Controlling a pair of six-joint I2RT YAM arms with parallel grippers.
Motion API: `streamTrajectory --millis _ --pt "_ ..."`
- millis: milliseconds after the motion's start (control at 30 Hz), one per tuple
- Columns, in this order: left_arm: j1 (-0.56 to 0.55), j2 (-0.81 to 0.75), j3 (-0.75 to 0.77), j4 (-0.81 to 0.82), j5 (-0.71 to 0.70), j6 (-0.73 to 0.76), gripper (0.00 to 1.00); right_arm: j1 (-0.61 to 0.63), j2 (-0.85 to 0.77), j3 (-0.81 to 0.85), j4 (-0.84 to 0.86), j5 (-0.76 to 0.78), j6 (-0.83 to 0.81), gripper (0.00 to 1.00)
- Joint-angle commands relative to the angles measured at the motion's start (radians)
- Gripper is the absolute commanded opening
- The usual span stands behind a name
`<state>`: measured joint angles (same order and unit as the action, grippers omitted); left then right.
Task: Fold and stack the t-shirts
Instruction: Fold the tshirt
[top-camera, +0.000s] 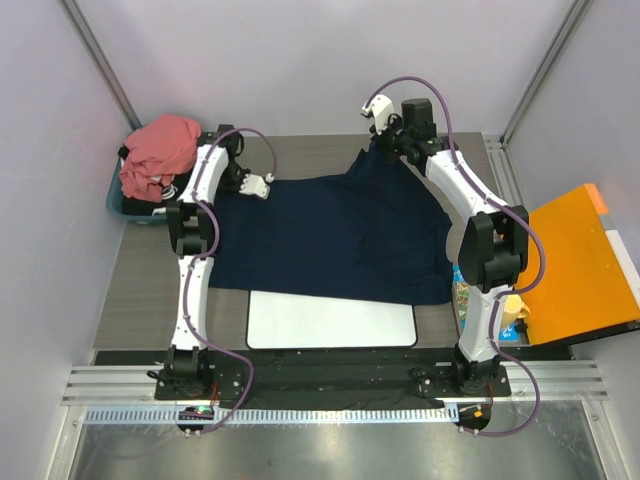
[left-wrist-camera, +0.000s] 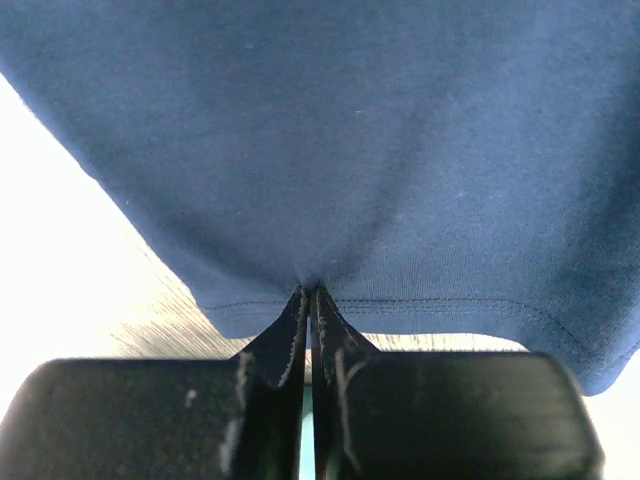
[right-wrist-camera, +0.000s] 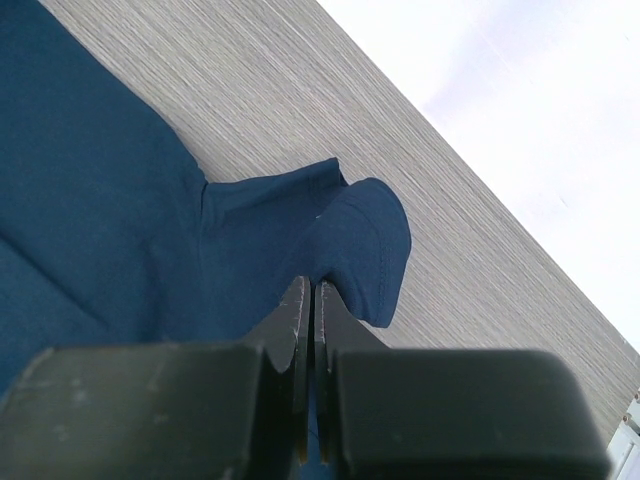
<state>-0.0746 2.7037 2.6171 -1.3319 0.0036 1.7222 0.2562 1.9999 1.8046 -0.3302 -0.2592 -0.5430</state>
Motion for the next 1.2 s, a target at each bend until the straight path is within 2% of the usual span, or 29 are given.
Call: streamTrajectory --millis 0,133,200,367,500,567,600,633,700,800,1000,1167 --pt "0.002 0.087 -0.029 -0.237 0.130 -0.108 0.00 0.009 -0.073 0.038 0.030 0.006 0.000 0.01" --pt "0.004 0.002 -0.072 -0.188 0.234 -0.260 0.00 0.011 -0.079 0.041 0.031 0.005 -0.006 0.01" --pt "0.006 -0.076 -0.120 -0.092 0.262 -0.381 0.00 0.011 -0.089 0.035 0.031 0.003 -0.008 0.01" --pt "0.007 -0.214 -0.241 0.054 0.358 -0.551 0.00 0.011 -0.121 -0.005 0.048 -0.015 0.008 0.01" --pt "0.007 -0.324 -0.319 0.181 0.363 -0.690 0.00 0.009 -0.147 -0.062 0.071 -0.028 0.029 0.01" --pt "0.007 -0.370 -0.373 0.307 0.334 -0.768 0.00 0.009 -0.154 -0.082 0.082 -0.038 0.040 0.01" --pt "0.007 -0.422 -0.450 0.432 0.308 -0.797 0.00 0.008 -0.167 -0.106 0.082 -0.044 0.041 0.01" --pt "0.007 -0.448 -0.491 0.482 0.290 -0.837 0.00 0.009 -0.174 -0.120 0.086 -0.054 0.041 0.01" --pt "0.004 -0.507 -0.590 0.624 0.207 -0.860 0.00 0.006 -0.194 -0.164 0.095 -0.060 0.040 0.01" --pt "-0.001 -0.533 -0.649 0.710 0.104 -0.868 0.00 -0.003 -0.225 -0.215 0.105 -0.077 0.040 0.01" --pt "0.001 -0.587 -0.713 0.741 0.038 -0.811 0.00 -0.038 -0.294 -0.277 0.096 -0.156 0.041 0.01" --pt "-0.001 -0.660 -0.824 0.751 0.026 -0.738 0.00 -0.089 -0.355 -0.252 -0.024 -0.281 0.041 0.01"
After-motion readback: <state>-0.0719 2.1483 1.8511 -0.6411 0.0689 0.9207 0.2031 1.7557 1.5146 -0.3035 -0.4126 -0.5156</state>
